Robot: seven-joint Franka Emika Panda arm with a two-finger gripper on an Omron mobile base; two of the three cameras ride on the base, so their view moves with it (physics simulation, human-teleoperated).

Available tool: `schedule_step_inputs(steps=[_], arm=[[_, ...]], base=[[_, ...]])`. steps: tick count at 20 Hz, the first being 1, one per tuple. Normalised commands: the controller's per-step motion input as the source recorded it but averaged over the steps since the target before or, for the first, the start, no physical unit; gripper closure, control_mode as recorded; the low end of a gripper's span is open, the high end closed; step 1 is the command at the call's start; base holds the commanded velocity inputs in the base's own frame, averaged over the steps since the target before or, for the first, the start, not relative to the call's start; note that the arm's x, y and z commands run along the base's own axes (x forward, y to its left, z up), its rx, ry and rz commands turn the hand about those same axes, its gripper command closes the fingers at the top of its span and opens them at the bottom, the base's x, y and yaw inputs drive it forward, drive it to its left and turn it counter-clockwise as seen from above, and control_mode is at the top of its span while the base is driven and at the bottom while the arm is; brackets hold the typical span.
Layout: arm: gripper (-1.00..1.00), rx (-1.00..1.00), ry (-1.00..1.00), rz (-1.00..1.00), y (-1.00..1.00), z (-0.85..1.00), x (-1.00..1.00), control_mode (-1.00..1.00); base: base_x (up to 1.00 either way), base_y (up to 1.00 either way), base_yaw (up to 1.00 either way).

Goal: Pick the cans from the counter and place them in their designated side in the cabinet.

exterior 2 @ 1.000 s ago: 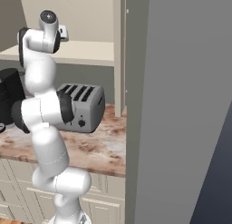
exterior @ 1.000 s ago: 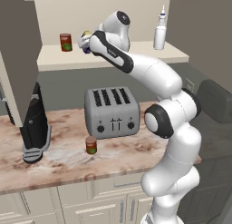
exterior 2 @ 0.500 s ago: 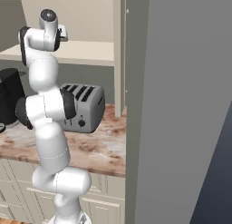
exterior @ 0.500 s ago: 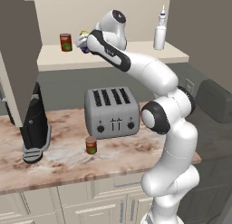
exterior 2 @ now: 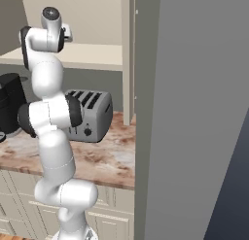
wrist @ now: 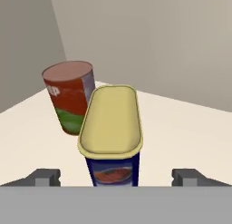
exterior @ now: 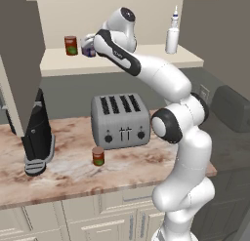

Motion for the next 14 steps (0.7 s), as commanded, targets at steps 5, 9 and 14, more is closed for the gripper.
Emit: schedule_step_inputs(steps=[5,9,14], arm=[[-1.0,0.0,-0.11,0.03,-0.02,0.0,0.0,-1.0],[-1.0,0.0,-0.14,0.04,0.0,0.0,-0.02,-1.0],[-1.0,0.0,-0.18,0.05,-0.01,0.0,-0.13,-1.0]], base=[[0.0,0.0,0.0],[0.0,0.0,0.0],[0.0,0.0,0.0]])
